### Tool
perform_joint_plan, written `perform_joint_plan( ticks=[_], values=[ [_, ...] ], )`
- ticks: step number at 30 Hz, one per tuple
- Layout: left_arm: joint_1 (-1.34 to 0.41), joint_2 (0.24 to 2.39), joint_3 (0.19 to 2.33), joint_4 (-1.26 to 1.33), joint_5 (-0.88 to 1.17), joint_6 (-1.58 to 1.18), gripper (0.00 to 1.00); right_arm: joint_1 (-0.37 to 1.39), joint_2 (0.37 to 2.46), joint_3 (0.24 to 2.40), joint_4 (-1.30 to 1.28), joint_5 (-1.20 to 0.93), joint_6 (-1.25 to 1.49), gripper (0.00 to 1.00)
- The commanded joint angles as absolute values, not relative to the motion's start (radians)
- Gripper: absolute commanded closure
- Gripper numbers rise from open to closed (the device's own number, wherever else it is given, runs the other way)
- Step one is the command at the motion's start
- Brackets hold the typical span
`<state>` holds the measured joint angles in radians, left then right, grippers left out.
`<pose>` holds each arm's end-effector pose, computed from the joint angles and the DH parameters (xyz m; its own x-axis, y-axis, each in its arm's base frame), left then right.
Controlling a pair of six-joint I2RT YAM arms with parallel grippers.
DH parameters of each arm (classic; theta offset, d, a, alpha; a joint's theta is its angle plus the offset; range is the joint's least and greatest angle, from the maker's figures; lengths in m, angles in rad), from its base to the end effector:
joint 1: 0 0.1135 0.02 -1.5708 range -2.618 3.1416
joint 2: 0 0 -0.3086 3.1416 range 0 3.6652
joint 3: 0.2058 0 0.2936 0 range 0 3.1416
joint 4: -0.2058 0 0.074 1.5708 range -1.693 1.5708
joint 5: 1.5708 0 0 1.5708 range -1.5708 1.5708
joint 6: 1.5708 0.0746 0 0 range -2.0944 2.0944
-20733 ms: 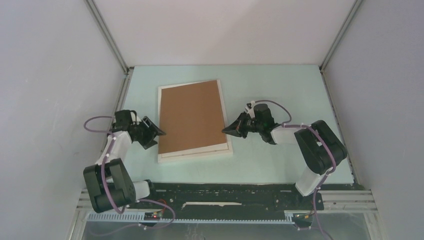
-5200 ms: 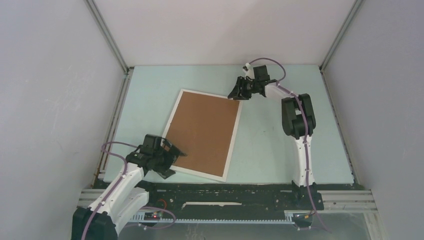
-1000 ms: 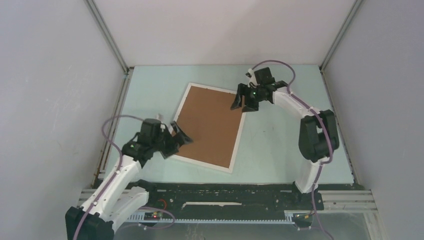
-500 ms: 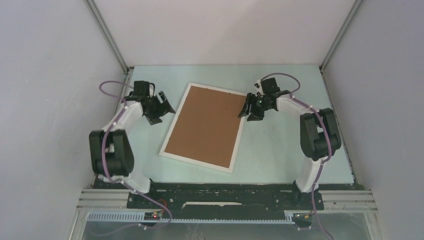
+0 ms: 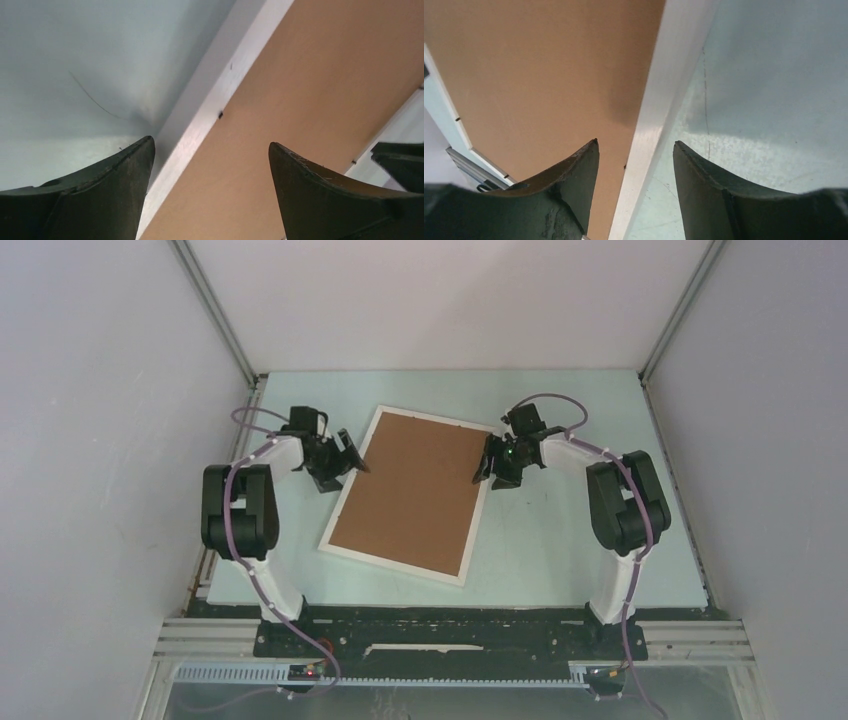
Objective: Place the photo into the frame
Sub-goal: Adjust the photo frame item on the photo frame, then install the photo frame at the center of the board.
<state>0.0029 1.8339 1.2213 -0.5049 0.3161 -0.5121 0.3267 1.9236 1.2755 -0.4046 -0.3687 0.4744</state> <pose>0.4334 -0.0219 0.1650 -0.8490 -0.4682 -0.2448 -0.3242 0.8276 -0.4582 0.4300 0.1741 0.1527 -0.9459 0.1294 -0.2975 -0.0408 0.8623 0.5047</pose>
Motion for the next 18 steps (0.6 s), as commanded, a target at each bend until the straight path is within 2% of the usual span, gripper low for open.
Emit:
perform_joint_plan(
  ticks=[1, 7, 10, 14, 16, 18],
  values=[
    [-0.048, 1.734, 1.060, -0.401, 0.433, -0.587, 0.11, 0.334, 1.914, 1.260, -0.459, -0.316, 0.447, 0.36],
    [-0.158, 1.562, 0.809, -0.213, 0.519, -0.751, 0.13, 0.322, 1.854, 1.178, -0.443, -0.391, 0.460, 0.36],
    [-0.197, 1.477, 0.789, -0.241, 0.489, -0.756, 0.12, 0.317, 1.833, 1.136, -0.419, -0.367, 0.456, 0.36],
    [-0.141, 1.477, 0.948, -0.399, 0.335, -0.618, 0.04, 0.286, 1.838, 1.123, -0.371, -0.388, 0.456, 0.36],
    [-0.110, 1.545, 1.061, -0.432, 0.267, -0.575, 0.03, 0.268, 1.866, 1.128, -0.344, -0.425, 0.462, 0.38],
    [-0.093, 1.645, 1.175, -0.440, 0.259, -0.556, 0.09, 0.254, 1.889, 1.138, -0.337, -0.455, 0.467, 0.40]
  ],
)
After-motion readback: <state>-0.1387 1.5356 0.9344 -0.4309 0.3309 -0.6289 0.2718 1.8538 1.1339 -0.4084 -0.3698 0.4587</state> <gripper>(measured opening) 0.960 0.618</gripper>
